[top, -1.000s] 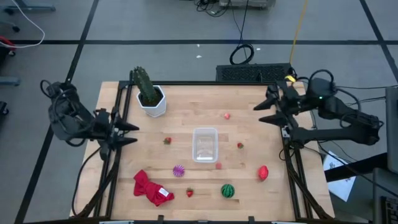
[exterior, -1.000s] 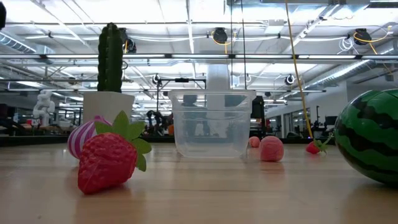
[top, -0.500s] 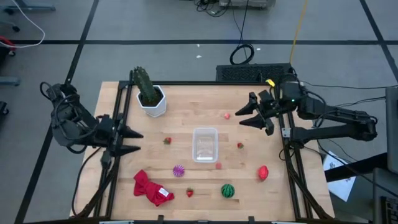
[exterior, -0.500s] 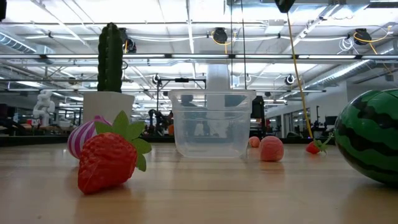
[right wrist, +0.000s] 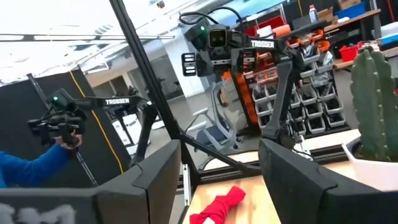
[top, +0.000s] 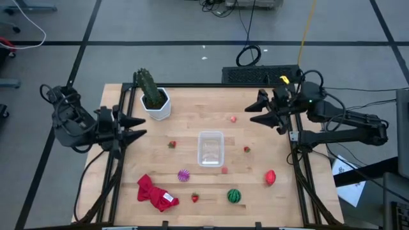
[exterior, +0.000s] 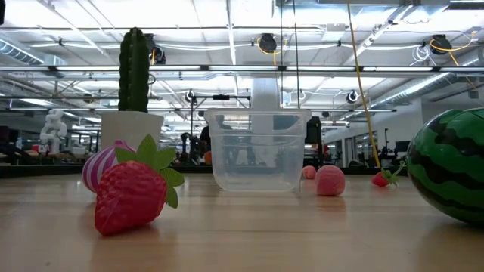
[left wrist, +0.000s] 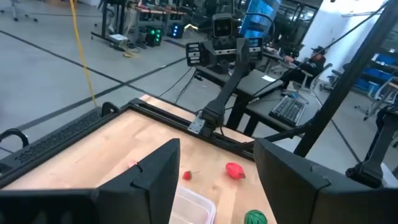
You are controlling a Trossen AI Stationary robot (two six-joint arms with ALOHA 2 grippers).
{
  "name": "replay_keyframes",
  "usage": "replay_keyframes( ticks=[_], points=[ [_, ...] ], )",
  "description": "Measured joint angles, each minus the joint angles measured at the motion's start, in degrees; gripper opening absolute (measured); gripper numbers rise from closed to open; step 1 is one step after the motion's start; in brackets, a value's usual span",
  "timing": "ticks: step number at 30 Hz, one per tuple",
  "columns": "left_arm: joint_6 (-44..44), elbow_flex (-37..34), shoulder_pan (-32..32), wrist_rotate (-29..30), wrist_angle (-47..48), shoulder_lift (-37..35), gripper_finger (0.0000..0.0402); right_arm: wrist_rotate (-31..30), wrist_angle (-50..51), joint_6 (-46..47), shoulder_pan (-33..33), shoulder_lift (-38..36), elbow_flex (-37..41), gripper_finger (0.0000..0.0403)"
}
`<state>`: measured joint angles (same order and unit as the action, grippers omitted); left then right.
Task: Pick and placing Produce into tupperware
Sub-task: Put the purple onion into the transparent bin
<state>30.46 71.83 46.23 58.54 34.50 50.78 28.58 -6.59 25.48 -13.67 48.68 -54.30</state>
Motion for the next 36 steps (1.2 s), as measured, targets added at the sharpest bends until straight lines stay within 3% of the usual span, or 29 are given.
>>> replay_keyframes(
  ticks=[14,17,23,27,31,36],
  points=[
    [2.73,0.0,-1.53,-2.62,0.24,7.14,0.0209,4.78,-6.87,-1.69,0.0,-1.11,-2.16,0.021],
    [5.32,0.0,-4.97,-9.51,2.74,10.92,0.0209,4.76,-6.75,-4.08,-0.02,-1.31,-4.41,0.021],
    [16.39,0.0,-12.91,-30.44,13.09,17.32,0.0209,4.57,-2.6,-6.83,-1.39,-1.35,-8.65,0.021],
    [20.88,0.0,-16.28,-42.19,14.89,21.76,0.0209,4.5,-0.21,-7.09,-2.72,-1.33,-9.35,0.021],
    [21.64,0.0,-17.44,-48.57,15.06,25.64,0.0209,4.48,0.63,-6.76,-3.02,-1.17,-9.35,0.021],
    [26.07,0.0,-17.46,-50.01,14.83,30.13,0.0209,4.48,1.3,-6.72,-3.02,-0.63,-9.36,0.021]
  ],
)
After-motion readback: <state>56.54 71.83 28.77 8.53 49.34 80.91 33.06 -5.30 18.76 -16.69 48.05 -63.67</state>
